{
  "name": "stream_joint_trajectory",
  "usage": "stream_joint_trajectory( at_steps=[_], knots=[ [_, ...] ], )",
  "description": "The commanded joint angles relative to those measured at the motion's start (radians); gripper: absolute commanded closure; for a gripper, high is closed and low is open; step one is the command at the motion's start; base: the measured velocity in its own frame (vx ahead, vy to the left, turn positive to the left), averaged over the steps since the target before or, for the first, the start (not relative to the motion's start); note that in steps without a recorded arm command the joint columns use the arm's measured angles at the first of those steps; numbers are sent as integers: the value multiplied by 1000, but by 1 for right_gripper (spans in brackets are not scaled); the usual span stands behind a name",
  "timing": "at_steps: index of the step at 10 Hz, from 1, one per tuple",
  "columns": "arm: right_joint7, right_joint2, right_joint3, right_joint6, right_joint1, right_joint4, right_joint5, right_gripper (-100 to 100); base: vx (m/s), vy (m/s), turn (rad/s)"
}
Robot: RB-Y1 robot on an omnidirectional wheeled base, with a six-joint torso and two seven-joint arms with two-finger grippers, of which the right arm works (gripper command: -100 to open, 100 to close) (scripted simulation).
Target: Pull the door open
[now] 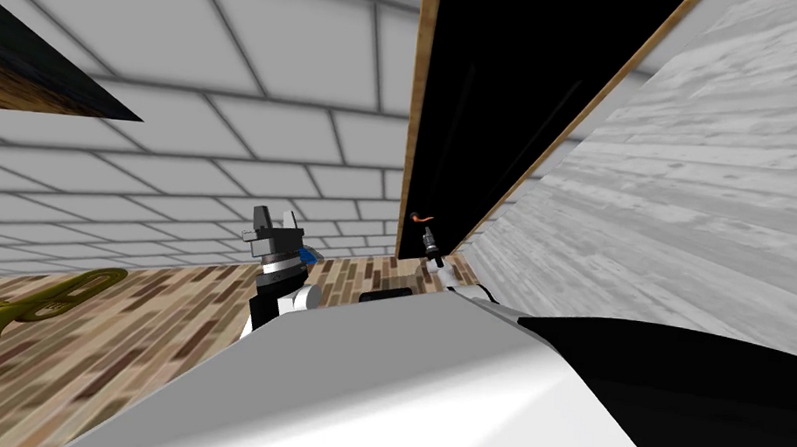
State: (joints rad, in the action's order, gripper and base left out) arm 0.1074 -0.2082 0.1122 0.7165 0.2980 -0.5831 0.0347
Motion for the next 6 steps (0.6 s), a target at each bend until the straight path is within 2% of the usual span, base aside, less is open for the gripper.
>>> stream_joint_trajectory(
  at_steps=[1, 3, 4, 5, 6],
  knots=[
    [-1, 0, 2, 6, 13, 28, 1, -100, 49, -14, 30],
    [0, -2, 4, 10, 29, 61, 3, -100, 45, -14, 39],
    [1, -3, 4, 11, 27, 57, 2, -100, 25, -5, 10],
    [18, -26, 15, 24, 12, 64, -2, -100, 100, 51, 173],
    [24, -35, 19, 28, 6, 65, -3, -100, 172, 62, 140]
  ],
)
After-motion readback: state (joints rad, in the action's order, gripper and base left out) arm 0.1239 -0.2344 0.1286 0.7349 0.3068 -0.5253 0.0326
